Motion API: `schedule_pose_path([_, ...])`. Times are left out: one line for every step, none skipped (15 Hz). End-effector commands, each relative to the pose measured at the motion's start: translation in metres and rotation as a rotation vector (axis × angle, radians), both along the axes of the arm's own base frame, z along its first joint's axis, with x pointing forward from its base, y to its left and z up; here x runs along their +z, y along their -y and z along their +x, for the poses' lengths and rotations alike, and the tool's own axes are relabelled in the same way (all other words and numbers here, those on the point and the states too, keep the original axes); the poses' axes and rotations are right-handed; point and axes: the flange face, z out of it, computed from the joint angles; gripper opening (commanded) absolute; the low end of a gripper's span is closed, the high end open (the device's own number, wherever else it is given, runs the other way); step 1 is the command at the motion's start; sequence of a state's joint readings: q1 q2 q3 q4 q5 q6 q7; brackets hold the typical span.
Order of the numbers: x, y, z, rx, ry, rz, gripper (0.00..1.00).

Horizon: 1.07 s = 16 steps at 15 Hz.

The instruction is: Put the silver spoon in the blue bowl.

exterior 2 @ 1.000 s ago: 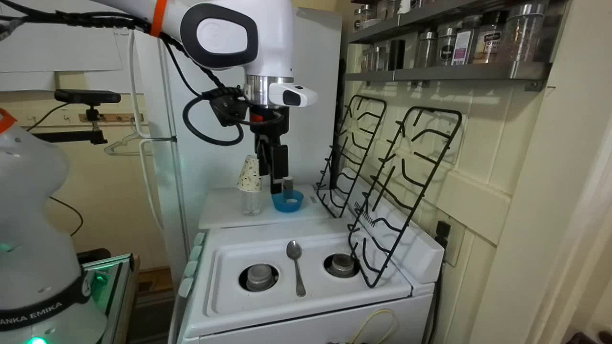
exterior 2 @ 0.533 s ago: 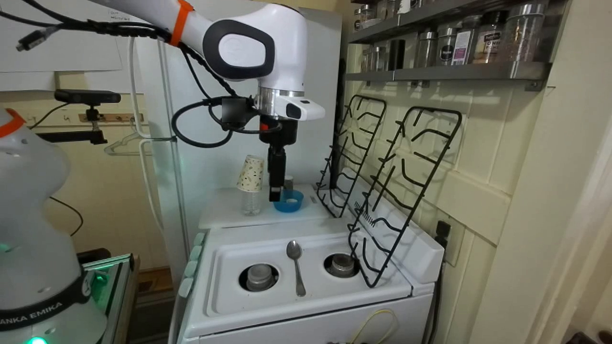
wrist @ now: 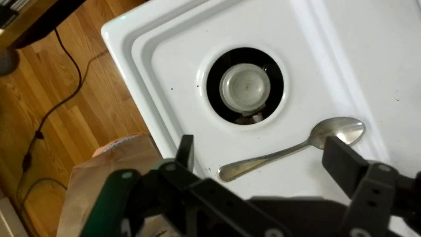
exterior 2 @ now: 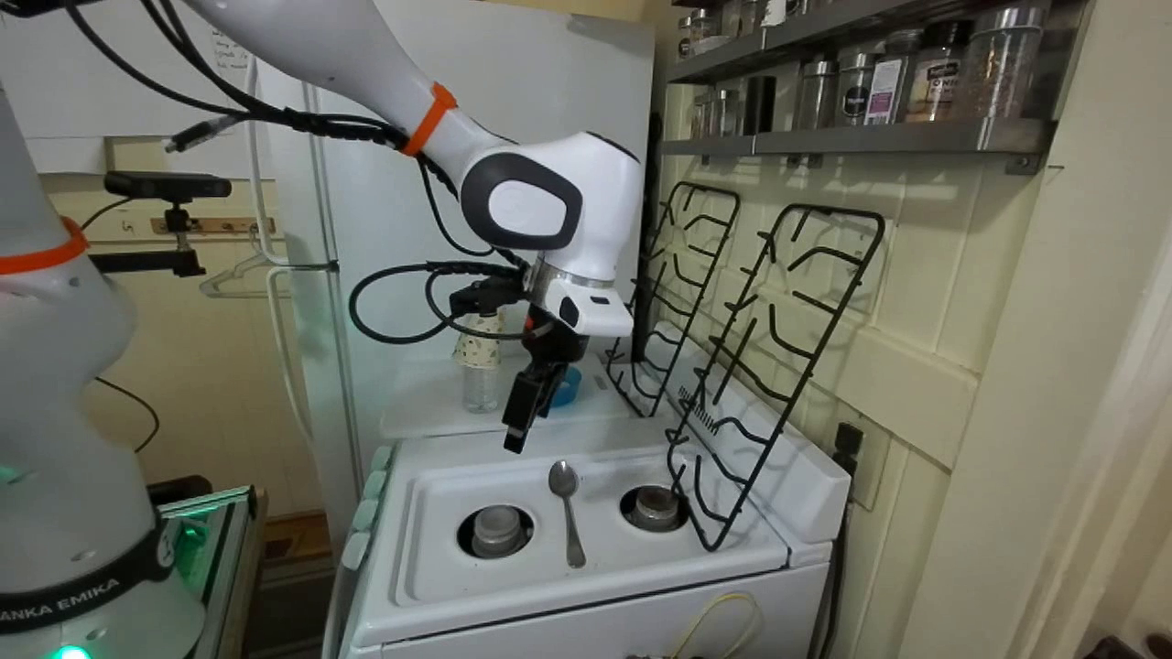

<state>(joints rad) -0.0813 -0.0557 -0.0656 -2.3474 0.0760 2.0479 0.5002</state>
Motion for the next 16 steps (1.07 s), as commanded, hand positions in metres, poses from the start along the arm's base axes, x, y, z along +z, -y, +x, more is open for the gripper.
schedule_pose_path([-0.039,0.013,0.013,-0.195,-0.05,0.006,1.0])
schedule_pose_path([-0.048,0.017,0.015,-0.246,-0.066,0.007,1.0])
schedule_pose_path([-0.057,0.023,0.017,-0.297,-0.078,0.008,1.0])
schedule_pose_path([-0.064,0.028,0.018,-0.349,-0.089,0.01,1.0])
schedule_pose_path([-0.069,0.032,0.02,-0.401,-0.097,0.012,1.0])
schedule_pose_path([-0.072,0.037,0.021,-0.453,-0.104,0.016,1.0])
schedule_pose_path([-0.074,0.041,0.022,-0.504,-0.112,0.021,1.0])
schedule_pose_path([-0.072,0.043,0.023,-0.552,-0.125,0.031,1.0])
schedule_pose_path([-0.071,0.039,0.017,-0.457,-0.12,0.017,1.0])
schedule_pose_path([-0.072,0.042,0.019,-0.49,-0.123,0.019,1.0])
schedule_pose_path([-0.072,0.044,0.02,-0.507,-0.123,0.02,1.0])
schedule_pose_path([-0.071,0.044,0.02,-0.516,-0.123,0.021,1.0])
schedule_pose_path([-0.071,0.045,0.025,-0.63,-0.086,-0.022,1.0])
schedule_pose_path([-0.072,0.044,0.028,-0.665,-0.096,-0.004,1.0])
schedule_pose_path([-0.074,0.042,0.031,-0.719,-0.101,-0.01,1.0])
schedule_pose_path([-0.077,0.039,0.033,-0.776,-0.097,-0.027,1.0])
